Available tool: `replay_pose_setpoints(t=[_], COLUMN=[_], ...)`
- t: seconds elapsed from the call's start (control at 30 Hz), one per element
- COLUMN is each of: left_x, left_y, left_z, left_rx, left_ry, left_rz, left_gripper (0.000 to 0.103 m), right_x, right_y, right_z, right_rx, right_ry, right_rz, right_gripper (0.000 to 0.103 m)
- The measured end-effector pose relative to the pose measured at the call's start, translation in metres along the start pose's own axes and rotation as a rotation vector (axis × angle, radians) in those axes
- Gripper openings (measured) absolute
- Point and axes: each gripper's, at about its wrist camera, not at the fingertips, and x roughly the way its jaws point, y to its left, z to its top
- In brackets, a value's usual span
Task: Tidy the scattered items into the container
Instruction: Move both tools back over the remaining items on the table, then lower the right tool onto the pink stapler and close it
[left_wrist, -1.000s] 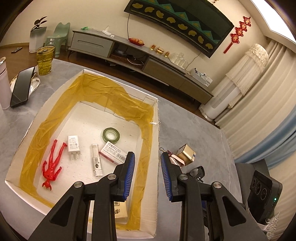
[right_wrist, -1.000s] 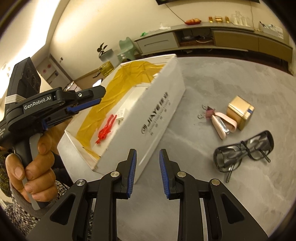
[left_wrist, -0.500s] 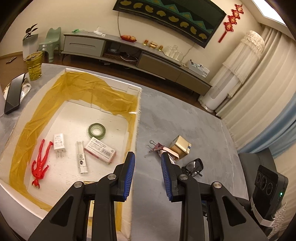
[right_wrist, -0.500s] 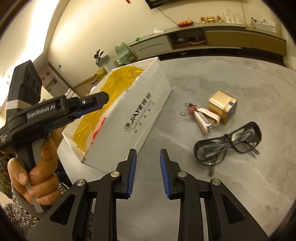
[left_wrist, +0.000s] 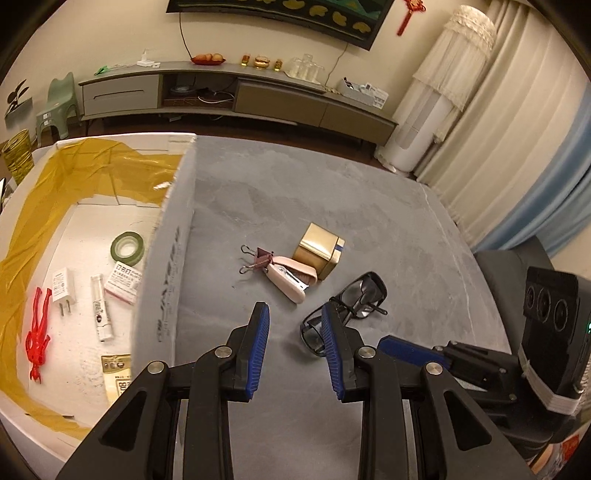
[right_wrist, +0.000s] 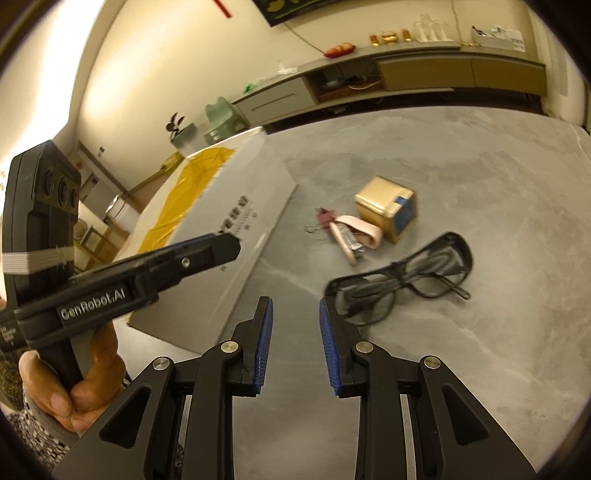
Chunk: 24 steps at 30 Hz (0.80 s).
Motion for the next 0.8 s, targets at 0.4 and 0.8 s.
replay_pose_setpoints(t=[0.4, 0.8], left_x=[0.029, 0.032], left_y=[0.011, 0.019], left_z=[0.0, 0.003], left_rx=[-0.072, -0.102], left_ry=[0.04, 0.06], left_rz=[0.063, 0.025], left_gripper=[0.03, 0.03], right_x=[0.026, 0.1], right_y=[-0.03, -0.033], right_z=[0.026, 0.066], right_rx=[0.034, -0.031], right_ry=[0.03, 0.137], right_rz=[-0.041, -0.122], right_gripper=[0.03, 0.04])
